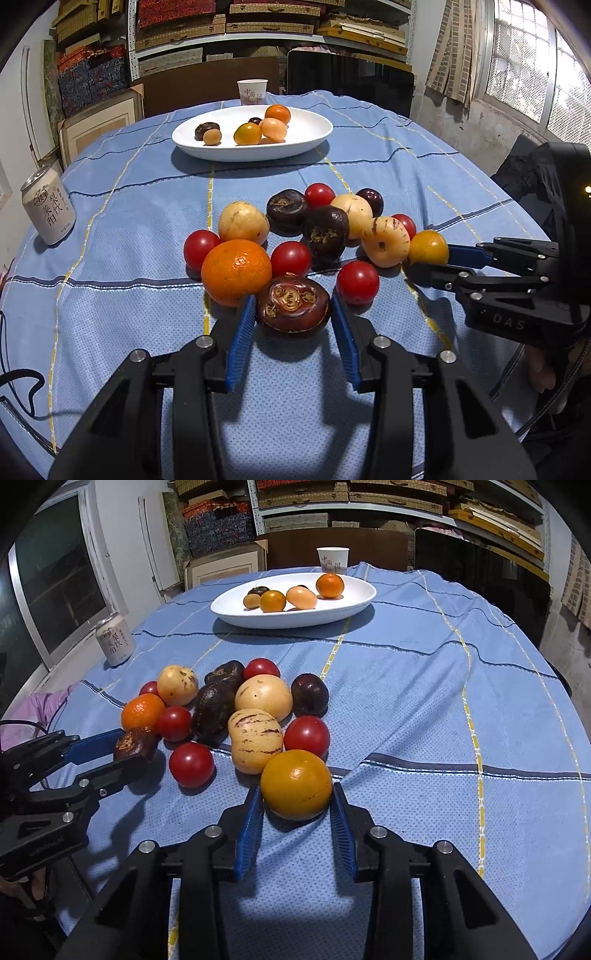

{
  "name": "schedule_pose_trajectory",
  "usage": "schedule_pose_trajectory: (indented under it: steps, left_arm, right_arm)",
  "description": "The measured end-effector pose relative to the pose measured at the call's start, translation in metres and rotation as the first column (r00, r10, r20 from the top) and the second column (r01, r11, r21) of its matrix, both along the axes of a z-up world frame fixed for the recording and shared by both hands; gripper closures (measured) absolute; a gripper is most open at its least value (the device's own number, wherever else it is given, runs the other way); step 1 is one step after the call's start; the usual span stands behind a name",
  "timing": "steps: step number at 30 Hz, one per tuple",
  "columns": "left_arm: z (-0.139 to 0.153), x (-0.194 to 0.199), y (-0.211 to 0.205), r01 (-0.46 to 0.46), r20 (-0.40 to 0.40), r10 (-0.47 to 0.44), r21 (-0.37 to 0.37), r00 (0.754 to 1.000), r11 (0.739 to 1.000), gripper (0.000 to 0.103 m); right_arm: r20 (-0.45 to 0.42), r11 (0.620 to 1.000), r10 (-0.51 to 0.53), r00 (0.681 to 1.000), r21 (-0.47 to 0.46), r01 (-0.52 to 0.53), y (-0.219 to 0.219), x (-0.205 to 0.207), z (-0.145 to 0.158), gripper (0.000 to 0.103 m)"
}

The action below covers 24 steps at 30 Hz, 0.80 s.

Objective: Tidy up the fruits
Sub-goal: 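Grasp the brown carved fruit with the left tool while the right tool grasps a large orange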

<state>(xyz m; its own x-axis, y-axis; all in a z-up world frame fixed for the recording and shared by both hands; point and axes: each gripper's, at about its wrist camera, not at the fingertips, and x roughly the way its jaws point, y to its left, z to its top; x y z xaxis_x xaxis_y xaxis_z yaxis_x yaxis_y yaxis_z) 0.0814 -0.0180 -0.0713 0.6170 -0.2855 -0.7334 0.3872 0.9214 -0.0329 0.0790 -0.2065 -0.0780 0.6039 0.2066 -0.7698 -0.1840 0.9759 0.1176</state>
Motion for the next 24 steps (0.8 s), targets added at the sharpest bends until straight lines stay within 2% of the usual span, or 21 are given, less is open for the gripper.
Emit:
schedule_pose_trajectory:
  steps: [24]
  left_arm:
    - [0.008, -0.006, 0.012, -0.017, 0.038, 0.019, -0.05, 0.999, 0.999, 0.062]
  right_arm:
    - [0.06, 0.996, -0.012, 0.998, 0.094, 0.007, -0.015, -0.009, 0.009, 0.065]
